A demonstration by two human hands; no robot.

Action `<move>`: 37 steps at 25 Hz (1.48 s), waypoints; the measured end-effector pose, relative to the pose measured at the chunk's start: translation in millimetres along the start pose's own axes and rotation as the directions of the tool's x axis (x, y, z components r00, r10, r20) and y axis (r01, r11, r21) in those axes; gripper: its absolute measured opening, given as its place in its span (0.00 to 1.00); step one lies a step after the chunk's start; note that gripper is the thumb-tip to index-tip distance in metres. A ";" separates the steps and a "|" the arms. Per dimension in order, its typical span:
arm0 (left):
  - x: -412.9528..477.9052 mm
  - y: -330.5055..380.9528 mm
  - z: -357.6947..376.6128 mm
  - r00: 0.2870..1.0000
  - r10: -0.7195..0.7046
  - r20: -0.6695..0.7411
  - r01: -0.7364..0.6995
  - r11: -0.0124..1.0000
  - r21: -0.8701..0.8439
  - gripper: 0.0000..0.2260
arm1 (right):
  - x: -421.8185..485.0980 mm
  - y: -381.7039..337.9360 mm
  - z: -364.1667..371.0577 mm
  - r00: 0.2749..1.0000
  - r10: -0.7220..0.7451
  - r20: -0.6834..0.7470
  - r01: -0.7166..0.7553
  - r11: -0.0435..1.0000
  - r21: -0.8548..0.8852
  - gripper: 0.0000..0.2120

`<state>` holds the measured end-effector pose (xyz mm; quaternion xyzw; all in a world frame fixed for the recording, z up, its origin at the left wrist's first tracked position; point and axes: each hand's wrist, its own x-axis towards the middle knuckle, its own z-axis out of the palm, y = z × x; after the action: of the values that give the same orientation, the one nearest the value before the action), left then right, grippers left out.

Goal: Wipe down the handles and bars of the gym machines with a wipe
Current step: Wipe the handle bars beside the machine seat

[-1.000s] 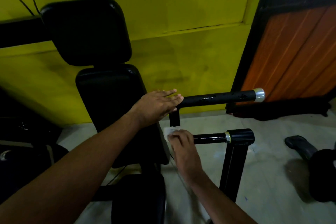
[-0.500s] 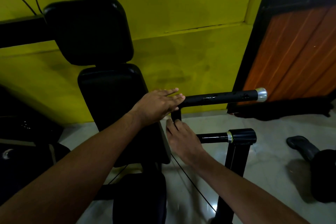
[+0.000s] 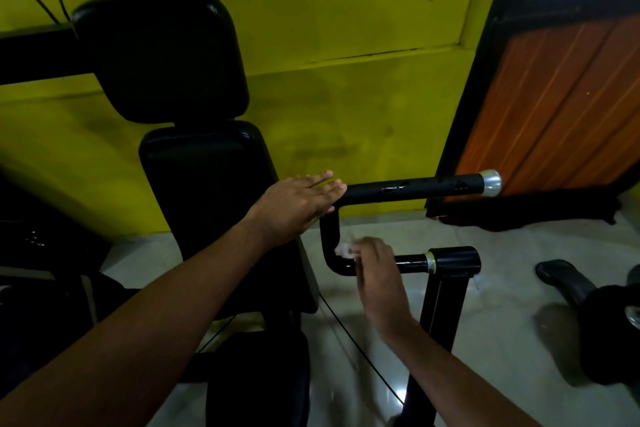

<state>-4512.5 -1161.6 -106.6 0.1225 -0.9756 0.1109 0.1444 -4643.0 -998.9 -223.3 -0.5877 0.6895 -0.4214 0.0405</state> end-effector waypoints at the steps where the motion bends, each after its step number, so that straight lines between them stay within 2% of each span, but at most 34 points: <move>1: -0.3 0.6 0.8 1.000 0.000 -0.001 0.000 1.000 0.005 0.20 | 8.8 -6.4 0.5 0.976 0.215 -0.029 -0.208 0.968 0.142 0.10; 2: -0.3 0.8 0.8 1.000 -0.001 -0.002 0.001 1.000 0.010 0.20 | 19.1 -12.6 2.5 0.925 0.379 0.011 -0.366 0.885 0.289 0.09; 4: -1.0 1.2 0.1 1.000 -0.015 -0.006 0.015 1.000 0.015 0.20 | 43.4 -23.1 5.3 0.803 0.558 0.208 -0.562 0.595 0.574 0.11; 5: -0.9 1.7 -0.7 1.000 -0.018 -0.007 0.018 1.000 0.011 0.20 | 54.3 -23.9 7.6 0.777 0.557 0.293 -0.594 0.495 0.634 0.12; 6: -0.7 2.0 -1.2 1.000 -0.016 -0.004 0.016 1.000 0.008 0.20 | 62.9 -21.6 6.9 0.775 0.520 0.359 -0.614 0.482 0.625 0.12; 9: -0.2 3.3 -1.9 1.000 -0.016 0.005 0.016 1.000 0.015 0.21 | 75.5 -11.7 -3.3 0.801 0.316 0.509 -0.524 0.781 0.341 0.11; 11: 0.1 3.3 -1.0 1.000 -0.021 -0.002 0.021 1.000 0.002 0.21 | 76.6 -11.1 -11.9 0.802 0.298 0.518 -0.494 0.817 0.296 0.13; 13: -0.9 2.9 0.8 1.000 -0.021 -0.015 0.021 1.000 -0.009 0.20 | 70.0 -15.2 -12.7 0.840 0.334 0.427 -0.473 0.836 0.277 0.12; 15: -2.0 3.6 0.7 1.000 -0.019 -0.016 0.019 1.000 -0.005 0.20 | 58.8 -16.1 -8.8 0.841 0.293 0.455 -0.342 0.939 0.026 0.09; 16: -2.2 3.5 0.8 1.000 -0.021 -0.010 0.021 1.000 0.003 0.20 | 53.1 -16.4 -8.2 0.810 0.282 0.514 -0.250 0.959 -0.132 0.09; 18: -2.1 3.9 1.9 1.000 -0.031 -0.003 0.031 0.999 0.024 0.21 | 49.2 -22.1 -12.2 0.771 0.290 0.567 -0.088 0.930 -0.356 0.11; 20: -2.9 6.0 3.9 0.998 -0.057 -0.005 0.057 0.998 0.032 0.21 | 48.8 -31.9 -15.9 0.817 0.225 0.531 0.088 0.862 -0.500 0.10; 21: -4.0 8.0 5.6 0.997 -0.079 -0.010 0.080 0.996 0.033 0.21 | 46.4 -36.9 -16.6 0.836 0.205 0.510 0.125 0.832 -0.541 0.09; 23: -9.1 16.6 12.7 0.986 -0.164 -0.036 0.164 0.986 0.016 0.21 | 35.1 -42.7 -17.1 0.891 0.230 0.390 -0.001 0.863 -0.506 0.07; 25: -13.5 31.5 18.9 0.951 -0.303 -0.067 0.298 0.951 -0.079 0.21 | 21.4 -42.0 -18.0 0.943 0.303 0.140 -0.270 0.939 -0.213 0.06; 26: -15.6 39.9 21.5 0.925 -0.372 -0.075 0.362 0.924 -0.121 0.21 | 16.5 -44.1 -19.7 0.940 0.340 0.014 -0.340 0.940 -0.012 0.06; 27: -18.0 48.5 23.8 0.896 -0.435 -0.087 0.420 0.896 -0.144 0.21 | 15.2 -47.5 -23.4 0.937 0.328 -0.121 -0.313 0.941 0.131 0.06; 28: -20.0 56.3 26.0 0.861 -0.498 -0.098 0.480 0.862 -0.165 0.20 | 17.4 -50.8 -28.0 0.931 0.273 -0.244 -0.232 0.955 0.183 0.06; 30: -22.6 68.7 27.9 0.764 -0.641 -0.072 0.606 0.752 -0.260 0.20 | 32.6 -55.3 -39.6 0.927 0.082 -0.366 -0.054 0.995 0.087 0.07; 31: -22.8 74.1 28.8 0.712 -0.701 -0.046 0.654 0.685 -0.322 0.20 | 44.2 -54.4 -42.0 0.934 -0.026 -0.356 0.025 1.000 -0.007 0.10; 33: -23.2 85.2 30.9 0.647 -0.760 -0.055 0.684 0.611 -0.398 0.17 | 65.5 -54.4 -39.3 0.959 -0.189 -0.213 0.145 0.968 -0.205 0.15; 35: -23.8 96.0 34.7 0.601 -0.795 -0.081 0.697 0.571 -0.434 0.14 | 75.7 -48.4 -33.1 0.946 -0.322 0.033 0.306 0.855 -0.418 0.19; 37: -25.2 103.9 41.2 0.549 -0.834 -0.047 0.713 0.498 -0.494 0.14 | 85.9 -34.8 -39.7 0.866 -0.423 0.266 0.498 0.685 -0.532 0.21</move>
<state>-4527.7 -1068.5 -171.7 0.4999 -0.7807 -0.1627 0.3379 -4664.1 -1048.6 -138.2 -0.7498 0.6107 -0.1483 -0.2073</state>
